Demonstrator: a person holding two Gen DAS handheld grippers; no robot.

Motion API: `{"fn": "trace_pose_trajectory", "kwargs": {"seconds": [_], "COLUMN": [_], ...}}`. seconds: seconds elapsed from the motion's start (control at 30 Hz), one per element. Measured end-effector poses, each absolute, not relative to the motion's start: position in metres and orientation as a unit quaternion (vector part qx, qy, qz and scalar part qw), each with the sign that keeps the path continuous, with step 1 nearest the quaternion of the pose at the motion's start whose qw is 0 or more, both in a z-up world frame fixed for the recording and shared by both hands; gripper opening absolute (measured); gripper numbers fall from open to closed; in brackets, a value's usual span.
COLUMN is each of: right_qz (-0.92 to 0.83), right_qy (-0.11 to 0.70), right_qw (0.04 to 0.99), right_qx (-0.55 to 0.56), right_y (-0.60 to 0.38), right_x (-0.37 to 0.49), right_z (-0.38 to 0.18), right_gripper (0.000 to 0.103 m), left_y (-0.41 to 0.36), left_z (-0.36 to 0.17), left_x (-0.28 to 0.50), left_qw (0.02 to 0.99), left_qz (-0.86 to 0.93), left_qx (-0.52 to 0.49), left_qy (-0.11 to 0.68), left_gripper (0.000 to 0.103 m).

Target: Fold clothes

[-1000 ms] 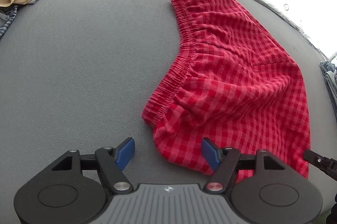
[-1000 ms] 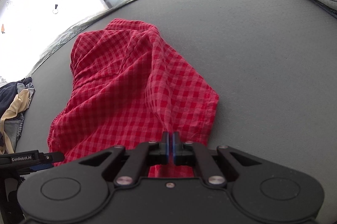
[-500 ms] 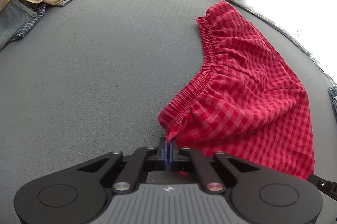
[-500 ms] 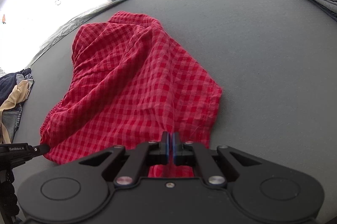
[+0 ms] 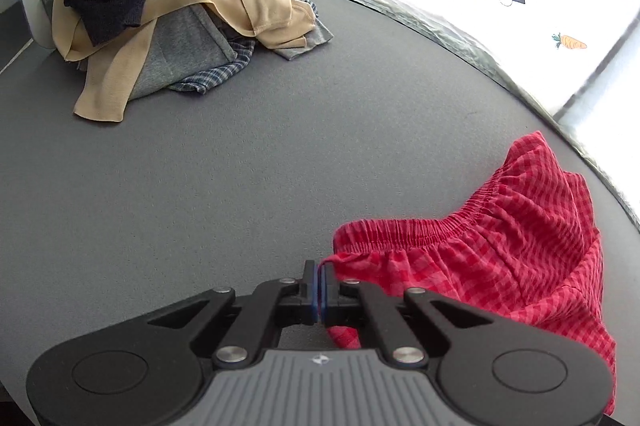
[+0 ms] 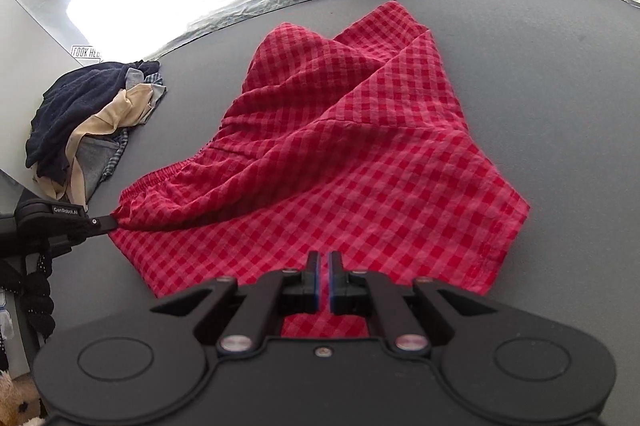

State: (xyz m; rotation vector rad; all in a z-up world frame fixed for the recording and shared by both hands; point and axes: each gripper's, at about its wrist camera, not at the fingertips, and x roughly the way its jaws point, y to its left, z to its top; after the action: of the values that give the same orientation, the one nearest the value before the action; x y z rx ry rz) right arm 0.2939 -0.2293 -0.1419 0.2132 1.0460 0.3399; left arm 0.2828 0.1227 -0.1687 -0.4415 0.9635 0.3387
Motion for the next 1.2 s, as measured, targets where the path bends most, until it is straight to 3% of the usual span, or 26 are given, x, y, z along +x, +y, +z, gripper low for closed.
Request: {"fn": "trace_pose_trajectory", "kwargs": {"seconds": [0.73,0.87,1.07,1.2], "right_qz": [0.042,0.049,0.096,0.067], "right_qy": [0.546,0.525,0.486,0.470], "right_qw": [0.824,0.843,0.868,0.880], "right_qx": [0.143,0.106,0.037,0.009], "right_y": [-0.256,-0.248,-0.220,-0.210], "right_x": [0.401,0.420,0.468,0.513], "right_z": [-0.178,-0.170,-0.162,-0.167], "right_gripper": [0.017,0.026,0.042,0.046], "left_y": [0.098,0.088,0.094,0.096], "left_z": [-0.206,-0.206,-0.205,-0.205], "left_x": [0.315,0.321,0.326,0.328], "left_qw": [0.826,0.827,0.819,0.815], "left_qz": [0.146,0.136,0.133,0.135], "left_qx": [-0.128,-0.079,-0.092,-0.100], "left_qy": [0.530,0.540,0.551,0.555], "left_gripper": [0.001,0.002,0.002,0.002]}}
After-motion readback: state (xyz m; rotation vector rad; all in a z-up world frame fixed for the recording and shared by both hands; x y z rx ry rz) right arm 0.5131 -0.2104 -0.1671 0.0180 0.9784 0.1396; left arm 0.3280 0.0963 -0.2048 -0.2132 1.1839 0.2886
